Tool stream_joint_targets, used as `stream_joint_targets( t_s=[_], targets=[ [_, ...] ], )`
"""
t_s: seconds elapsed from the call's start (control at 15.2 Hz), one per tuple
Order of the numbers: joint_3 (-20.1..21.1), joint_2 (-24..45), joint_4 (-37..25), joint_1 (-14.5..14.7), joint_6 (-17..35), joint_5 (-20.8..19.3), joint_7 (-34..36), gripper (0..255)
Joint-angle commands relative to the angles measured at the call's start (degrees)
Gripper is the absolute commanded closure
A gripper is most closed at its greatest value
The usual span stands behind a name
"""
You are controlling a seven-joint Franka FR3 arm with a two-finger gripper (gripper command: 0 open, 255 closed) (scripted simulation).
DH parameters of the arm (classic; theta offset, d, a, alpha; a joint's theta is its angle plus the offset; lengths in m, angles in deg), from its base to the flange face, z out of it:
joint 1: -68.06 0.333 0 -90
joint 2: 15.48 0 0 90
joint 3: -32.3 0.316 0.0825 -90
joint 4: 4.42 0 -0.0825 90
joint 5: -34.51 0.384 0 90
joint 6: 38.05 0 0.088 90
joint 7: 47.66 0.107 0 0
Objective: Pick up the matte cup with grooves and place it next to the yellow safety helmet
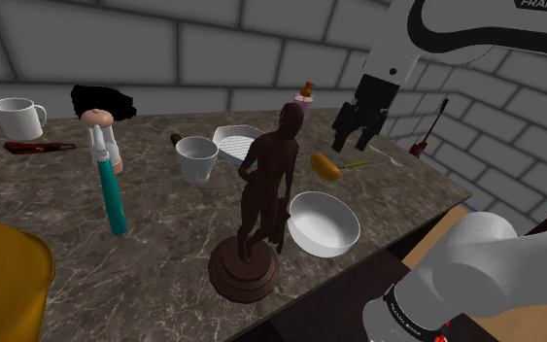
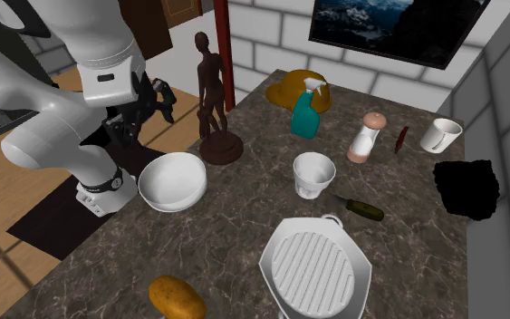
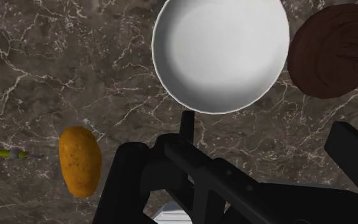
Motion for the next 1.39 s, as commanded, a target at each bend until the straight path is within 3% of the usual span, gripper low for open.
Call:
stream_joint_targets(
  t_s=[0.0,0.66,1.32],
  targets=[
    [0.0,0.0,0.0,0.0,0.0,0.0,0.0,0],
    [2.2,21.7,-8.6,2.2,13.5,3.3,0.5,0],
    [3.9,44.0,-24.6,3.9,20.2,5.0,1.2,0]
  ],
)
